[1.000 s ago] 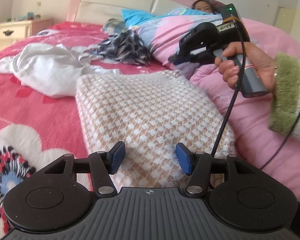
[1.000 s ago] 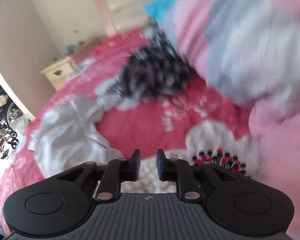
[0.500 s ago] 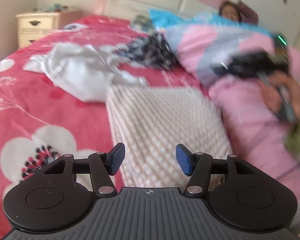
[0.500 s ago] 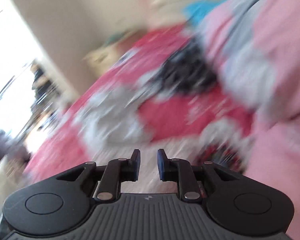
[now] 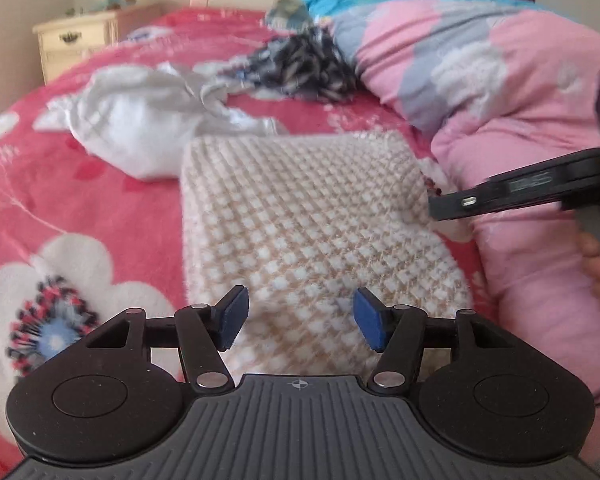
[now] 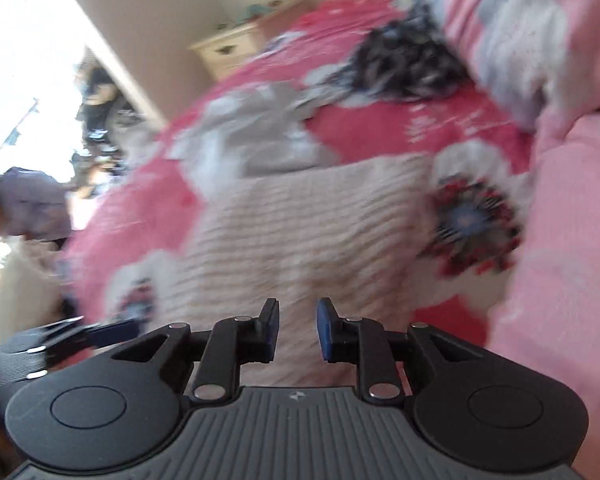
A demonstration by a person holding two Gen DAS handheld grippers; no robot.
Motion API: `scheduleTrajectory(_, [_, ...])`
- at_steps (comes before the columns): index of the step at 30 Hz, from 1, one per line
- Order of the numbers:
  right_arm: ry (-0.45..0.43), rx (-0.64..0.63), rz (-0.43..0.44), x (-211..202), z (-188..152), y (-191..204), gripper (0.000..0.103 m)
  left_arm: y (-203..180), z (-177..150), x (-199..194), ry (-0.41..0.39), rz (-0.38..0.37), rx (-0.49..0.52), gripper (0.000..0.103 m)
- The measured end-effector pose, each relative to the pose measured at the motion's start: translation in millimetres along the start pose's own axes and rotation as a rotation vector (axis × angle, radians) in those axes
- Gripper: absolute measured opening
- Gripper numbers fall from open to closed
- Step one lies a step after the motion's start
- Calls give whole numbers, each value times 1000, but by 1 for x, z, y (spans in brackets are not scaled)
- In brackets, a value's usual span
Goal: Fold clothes
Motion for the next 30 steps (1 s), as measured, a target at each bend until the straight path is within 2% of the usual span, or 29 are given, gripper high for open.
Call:
scheduleTrajectory(3, [69, -94, -108, 40, -33, 9, 23, 3, -12, -11, 7, 1, 21, 58])
scheduleTrajectory(5, [89, -133, -178, 61, -46, 14, 22, 4, -20, -14, -9, 16, -13, 58])
scheduleTrajectory(8, [86, -75, -205, 49, -33, 23, 21, 7, -22, -19, -29, 13, -77, 58])
scheduleTrajectory(11, [56, -108, -205, 31, -36, 42, 24, 9, -7, -25, -78, -4, -59, 58])
scheduleTrajectory(13, [71, -117, -211, 33, -47, 49, 25, 9, 2, -23, -95, -29, -47, 58])
scheduleTrajectory(16, [96, -130, -247, 53, -66, 47, 26, 8, -2, -3, -17, -80, -43, 58])
scheduleTrajectory(17, [98, -120, -258, 57, -67, 46, 26, 7, -6, 4, 7, -75, -40, 58])
scheduleTrajectory(19, [99, -97, -273, 57, -66, 46, 26, 2, -13, 10, 11, -45, -9, 58])
scheduleTrajectory(21, [105, -95, -295, 56, -65, 49, 26, 0, -15, 7, -4, -46, -5, 59])
scheduleTrajectory(27, [107, -85, -358, 57, -64, 60, 27, 15, -25, 2, -30, -84, -91, 59])
scheduleTrajectory(30, [95, -78, -379, 57, -65, 64, 27, 27, -35, 4, -38, -113, -166, 60])
Point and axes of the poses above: each gripper's, at about its wrist camera, not at the fingertips, and x roughly the way its jaws point, y to its left, z to its top, the point moved 1 cm from there along x, roughly the way its jaws point, and after that the axes turned 14 degrees about x, right-handed, at the moved point
